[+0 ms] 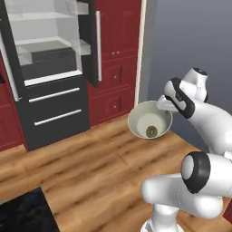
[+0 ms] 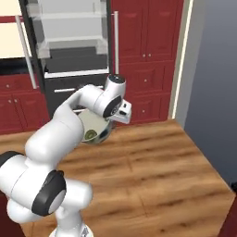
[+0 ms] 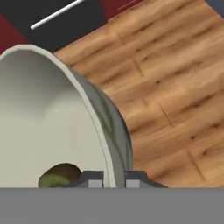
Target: Move the cup from next to the sink to the open cabinet. Then, move the bowl with the kiwi to the fridge to clear the area for faucet cleaning.
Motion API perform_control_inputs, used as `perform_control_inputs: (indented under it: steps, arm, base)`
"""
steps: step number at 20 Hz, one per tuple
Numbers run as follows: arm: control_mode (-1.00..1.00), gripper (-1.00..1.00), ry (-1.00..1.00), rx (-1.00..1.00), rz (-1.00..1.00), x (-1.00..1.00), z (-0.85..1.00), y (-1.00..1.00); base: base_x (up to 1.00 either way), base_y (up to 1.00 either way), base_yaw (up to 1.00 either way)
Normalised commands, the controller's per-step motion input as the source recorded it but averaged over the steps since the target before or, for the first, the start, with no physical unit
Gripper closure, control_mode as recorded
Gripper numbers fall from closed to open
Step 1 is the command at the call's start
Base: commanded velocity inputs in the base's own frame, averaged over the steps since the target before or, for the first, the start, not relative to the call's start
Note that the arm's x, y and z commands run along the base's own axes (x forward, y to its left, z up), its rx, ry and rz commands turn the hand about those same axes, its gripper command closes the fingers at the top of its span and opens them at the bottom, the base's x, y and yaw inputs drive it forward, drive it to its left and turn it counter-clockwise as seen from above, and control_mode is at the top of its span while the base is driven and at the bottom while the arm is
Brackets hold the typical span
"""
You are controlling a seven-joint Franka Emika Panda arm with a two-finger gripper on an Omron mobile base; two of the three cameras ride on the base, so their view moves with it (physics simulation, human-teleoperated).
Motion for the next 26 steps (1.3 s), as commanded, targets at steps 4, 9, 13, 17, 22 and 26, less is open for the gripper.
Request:
perform_control_inputs:
  steps: [4,9,13,17,22,26]
  arm:
    - [1.00,1.00,0.00,0.00,0.00,0.00,0.00,0.00]
    - [1.00,1.00,0.00,0.00,0.00,0.00,0.00,0.00]
    - [1.00,1.00,0.00,0.00,0.00,0.00,0.00,0.00]
    - [1.00,1.00,0.00,0.00,0.00,0.00,0.00,0.00]
    - [1.00,1.00,0.00,0.00,0.00,0.00,0.00,0.00]
    - [1.00,1.00,0.00,0.00,0.00,0.00,0.00,0.00]
  base:
    - [1.00,0.31,0.30]
    - [1.00,0.26,0.35]
    - [1.00,0.19,0.38]
    - [1.00,0.12,0.34]
    - [1.00,0.01,0.28]
    - [1.00,-0.10,0.24]
